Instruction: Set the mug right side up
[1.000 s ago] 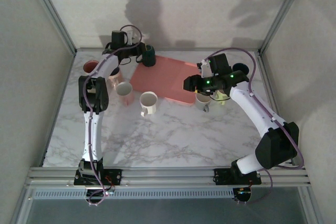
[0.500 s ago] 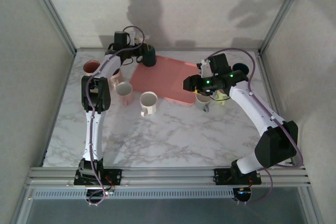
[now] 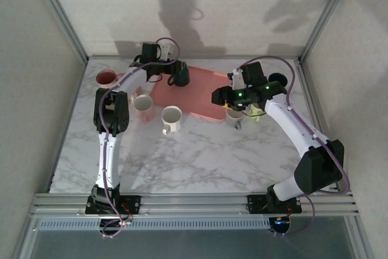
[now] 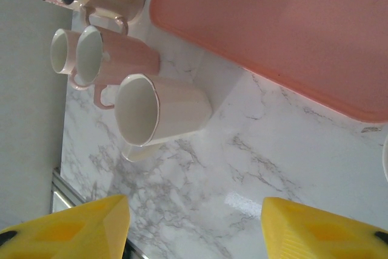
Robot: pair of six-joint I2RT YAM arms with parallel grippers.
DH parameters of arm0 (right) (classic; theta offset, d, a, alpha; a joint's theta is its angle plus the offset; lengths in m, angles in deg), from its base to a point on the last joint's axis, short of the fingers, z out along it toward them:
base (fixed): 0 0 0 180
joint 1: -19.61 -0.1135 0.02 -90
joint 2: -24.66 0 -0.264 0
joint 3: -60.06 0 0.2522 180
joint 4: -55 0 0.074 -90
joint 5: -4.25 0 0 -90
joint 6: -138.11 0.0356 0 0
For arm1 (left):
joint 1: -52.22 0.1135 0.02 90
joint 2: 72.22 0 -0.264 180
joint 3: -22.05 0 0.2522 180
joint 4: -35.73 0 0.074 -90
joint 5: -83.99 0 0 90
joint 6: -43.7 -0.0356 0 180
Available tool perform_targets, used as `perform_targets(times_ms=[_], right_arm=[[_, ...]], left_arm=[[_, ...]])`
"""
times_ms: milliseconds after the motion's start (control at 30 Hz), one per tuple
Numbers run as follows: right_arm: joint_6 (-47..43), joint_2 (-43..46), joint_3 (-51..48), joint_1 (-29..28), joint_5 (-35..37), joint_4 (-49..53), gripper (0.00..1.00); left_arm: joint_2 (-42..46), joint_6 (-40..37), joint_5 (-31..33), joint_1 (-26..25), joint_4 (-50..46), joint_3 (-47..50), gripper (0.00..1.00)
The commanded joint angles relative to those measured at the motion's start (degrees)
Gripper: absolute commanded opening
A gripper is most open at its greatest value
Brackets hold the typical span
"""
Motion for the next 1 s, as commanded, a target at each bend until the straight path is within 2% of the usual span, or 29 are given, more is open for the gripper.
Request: perform_targets(times_ms=[0, 167, 300, 400, 500, 633, 800, 967], right_arm=[[0.51, 0.18, 1.16, 0.31, -1.44, -0.51, 0.60], [0.26, 1.38, 0.43, 0.35, -0.85, -0.16, 0.61], [0.31, 2.40, -0.81, 0.40, -0.34, -0.42, 0.61], [0.52, 2.77, -1.55, 0.51, -0.48, -0.69, 0.61], [0.48, 2.85, -1.85, 0.50, -0.58, -0.86, 0.61], [0.43, 2.59, -1.34, 0.58, -0.93, -0.80, 0.61], [0.42, 2.67, -0.91, 0.61, -0.96, -0.36, 0.61], [0.39, 3.12, -1.12, 0.61, -0.51, 0.00, 0.61]], left_arm=[[2.13, 1.35, -2.17, -1.33, -3.41, 5.04, 0.54], [8.38, 1.49, 0.00, -1.17, -2.35, 8.75, 0.58], [14.58, -2.97, -1.14, -1.09, -1.08, 14.19, 0.61], [19.99, -9.18, -0.92, -0.88, 0.74, 20.62, 0.63], [22.12, -15.89, -1.07, -0.16, -1.93, 22.64, 0.63], [22.11, -25.26, -1.71, 0.40, -6.27, 22.74, 0.64], [21.65, -34.00, -2.49, 1.81, -6.06, 23.80, 0.65], [19.81, -44.28, -0.50, 1.84, -6.63, 22.83, 0.65]])
